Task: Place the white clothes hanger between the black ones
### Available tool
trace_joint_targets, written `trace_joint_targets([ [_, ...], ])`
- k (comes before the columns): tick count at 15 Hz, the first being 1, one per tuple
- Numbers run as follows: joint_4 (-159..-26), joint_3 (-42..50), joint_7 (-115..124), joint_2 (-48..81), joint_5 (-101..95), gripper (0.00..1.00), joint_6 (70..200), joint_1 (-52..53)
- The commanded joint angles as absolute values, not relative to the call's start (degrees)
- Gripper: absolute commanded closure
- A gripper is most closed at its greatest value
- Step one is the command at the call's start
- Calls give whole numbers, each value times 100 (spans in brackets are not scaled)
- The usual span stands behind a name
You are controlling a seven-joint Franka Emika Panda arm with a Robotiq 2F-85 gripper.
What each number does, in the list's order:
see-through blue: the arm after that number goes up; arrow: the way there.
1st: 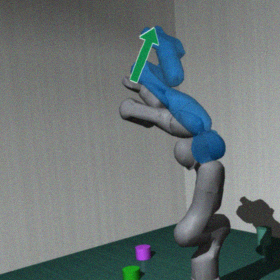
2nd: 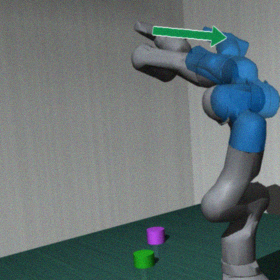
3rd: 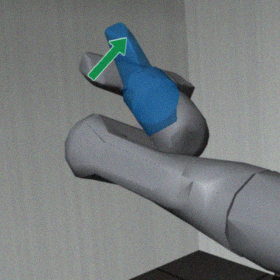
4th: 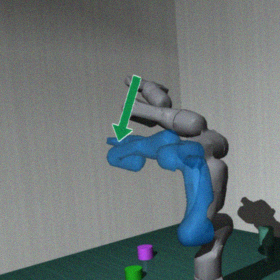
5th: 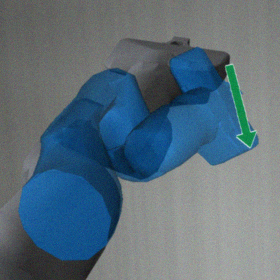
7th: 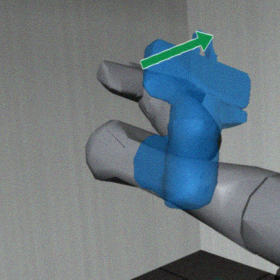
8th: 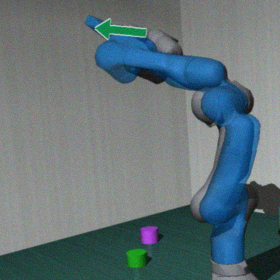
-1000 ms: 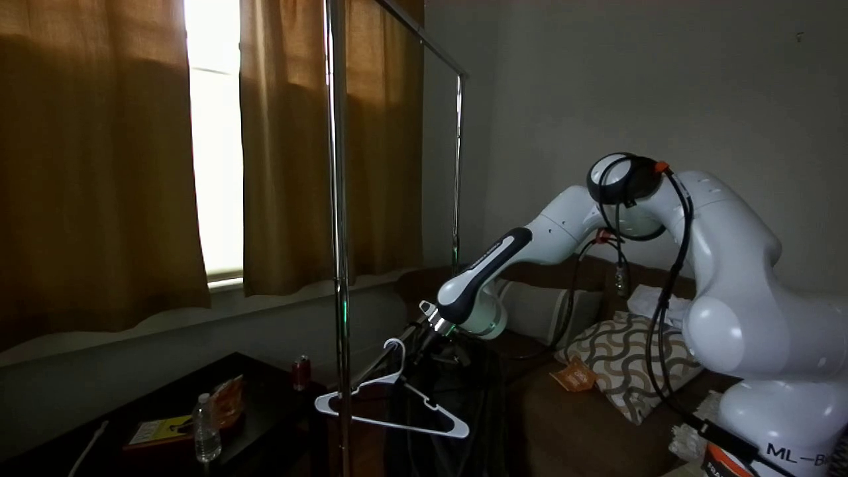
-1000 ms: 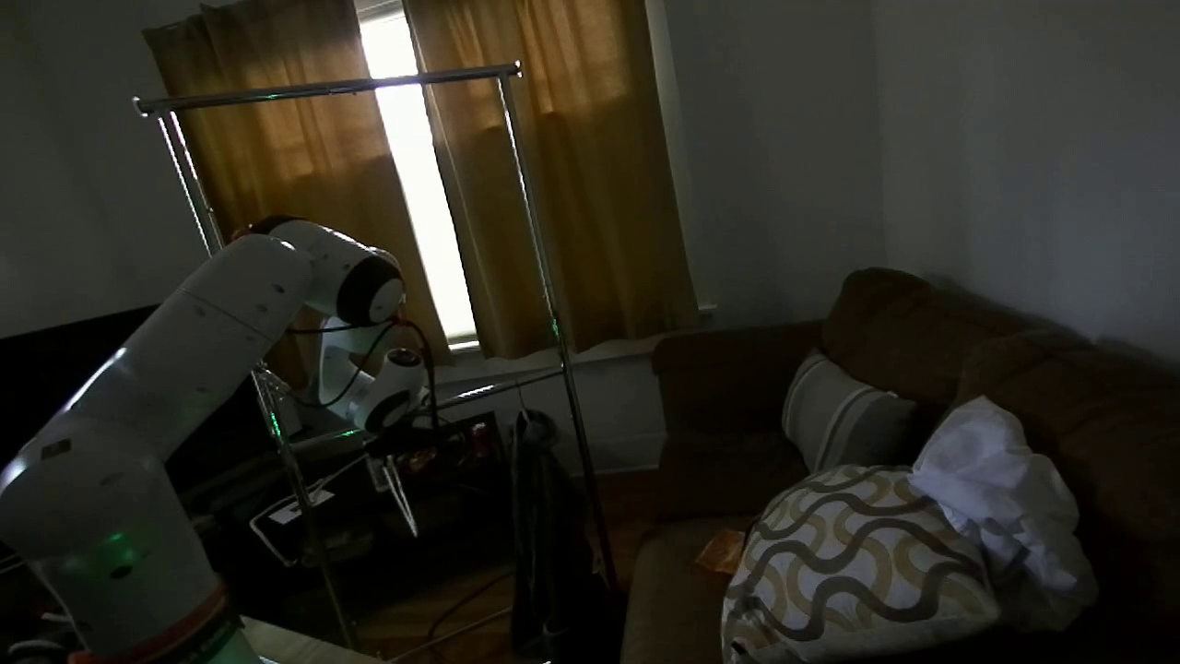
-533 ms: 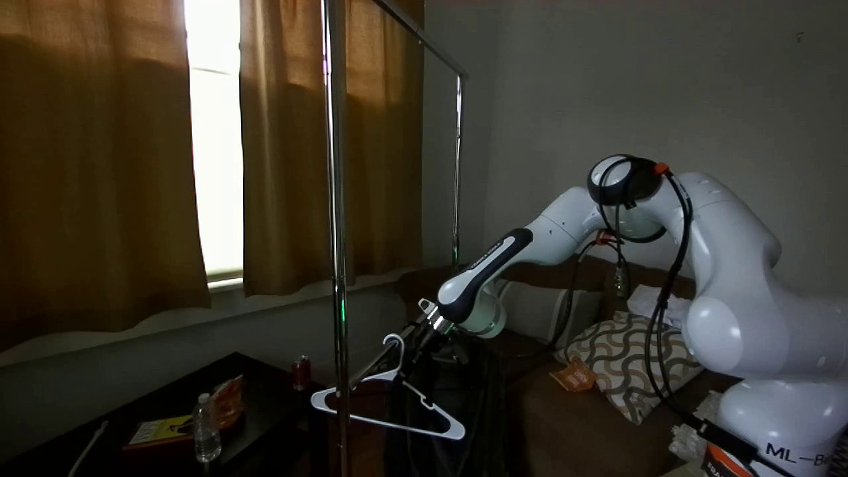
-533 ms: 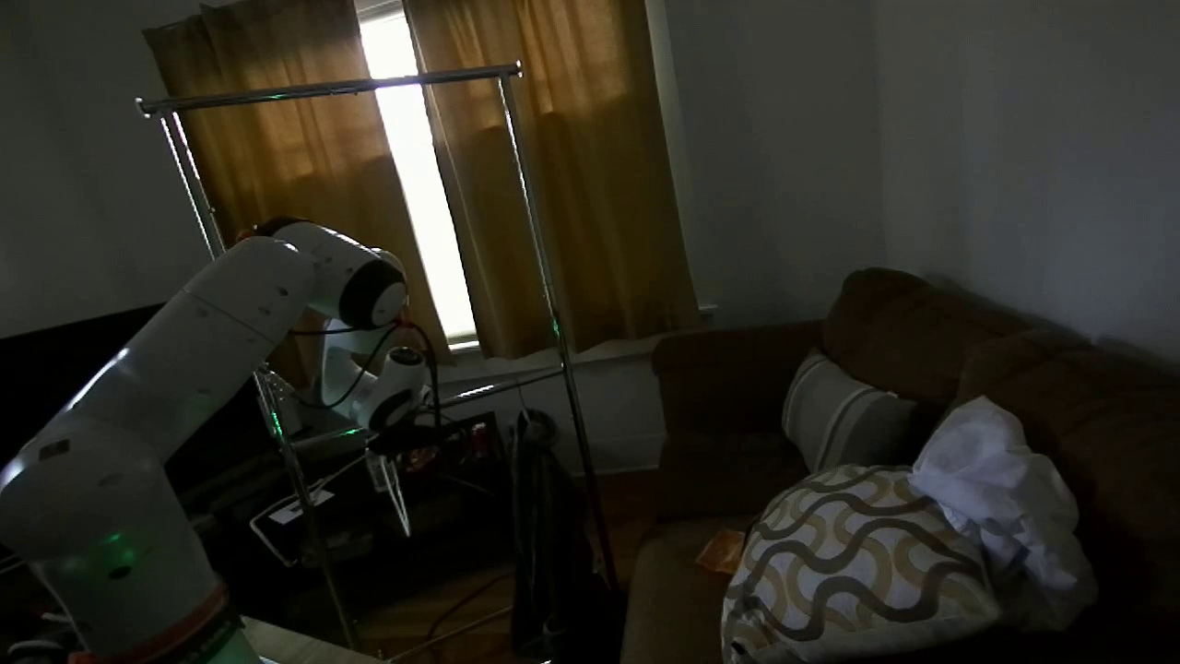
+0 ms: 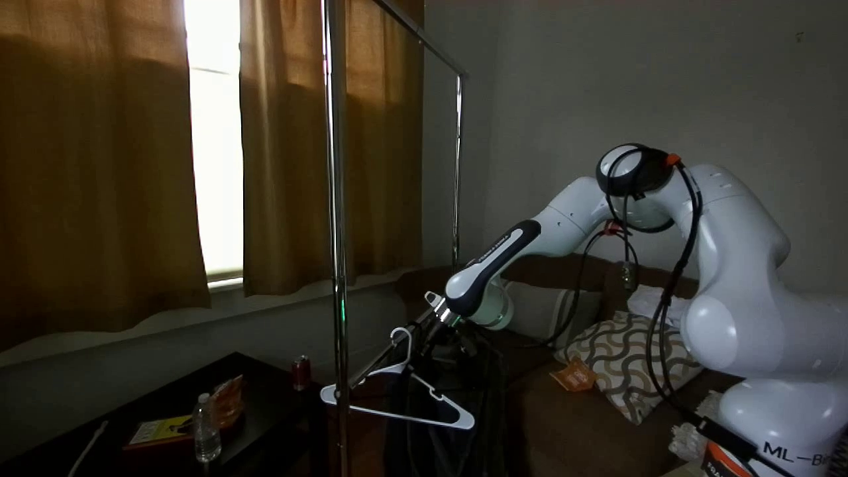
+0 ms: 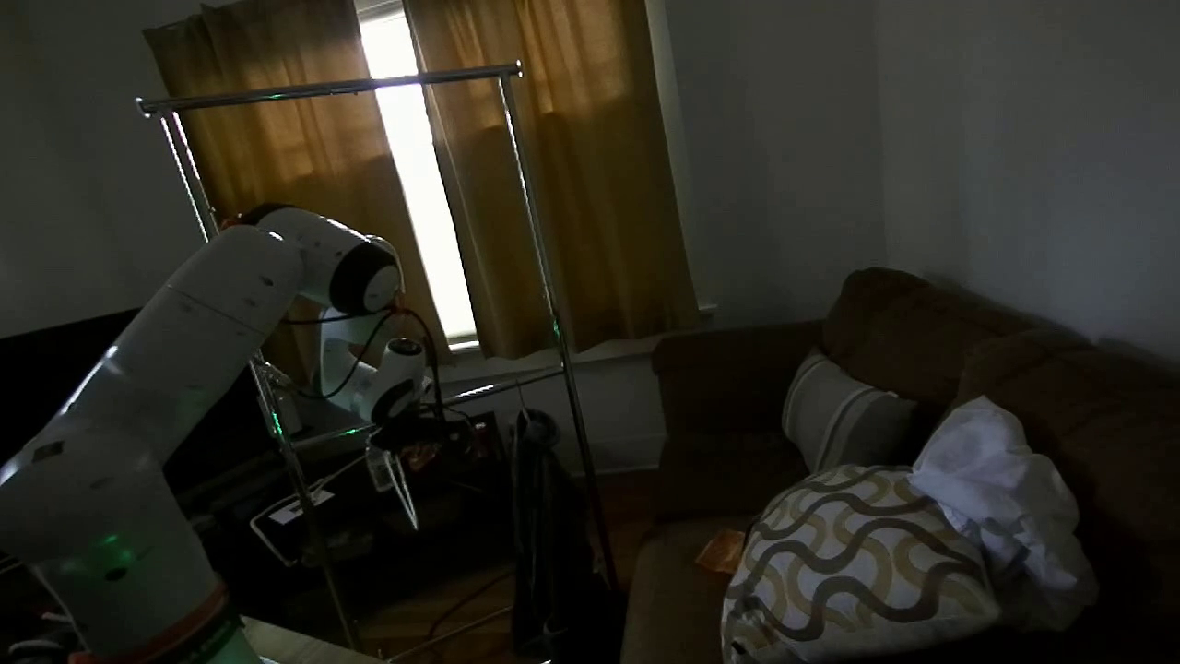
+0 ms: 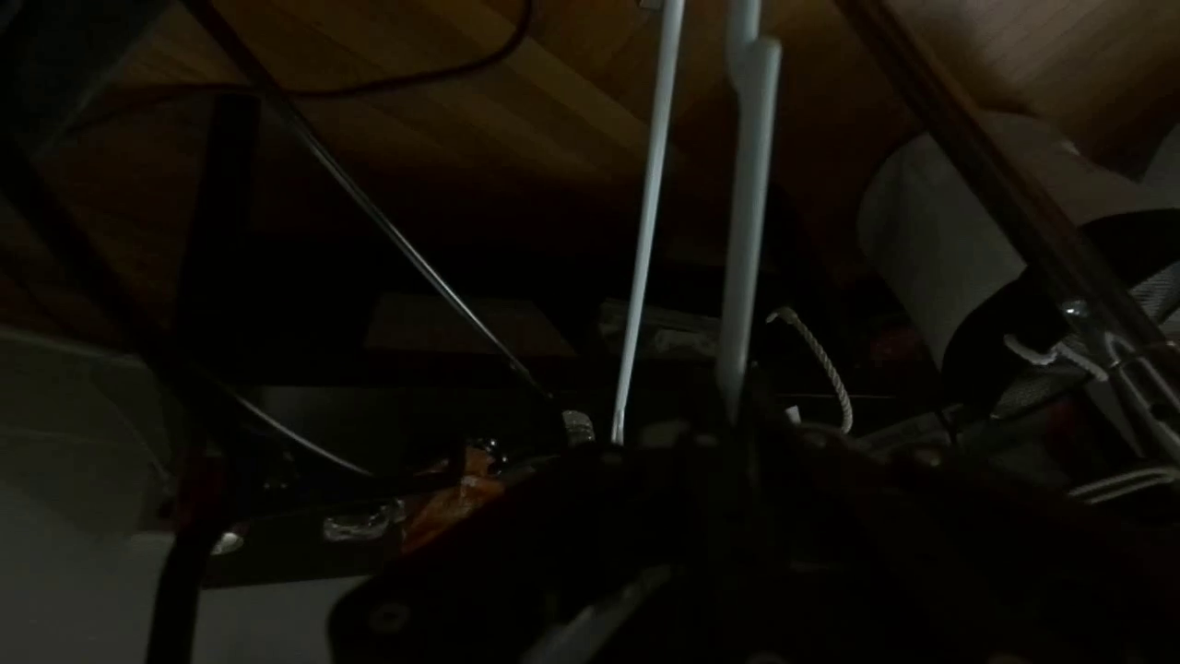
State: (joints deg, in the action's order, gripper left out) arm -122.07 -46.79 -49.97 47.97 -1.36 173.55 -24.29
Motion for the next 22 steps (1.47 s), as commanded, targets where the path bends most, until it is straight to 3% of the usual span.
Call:
trace_joint_targets([
  [1, -12685, -4780, -4767, 4223, -267, 98, 16851, -2690],
  [8, -13144, -4667, -4853, 3091, 78, 98, 15887, -2793],
  [17, -13938, -4649, -5235, 1270, 1257, 98, 15554, -3193],
  [22, -14216, -3572, -5606, 115, 2099, 98, 14437, -2472],
])
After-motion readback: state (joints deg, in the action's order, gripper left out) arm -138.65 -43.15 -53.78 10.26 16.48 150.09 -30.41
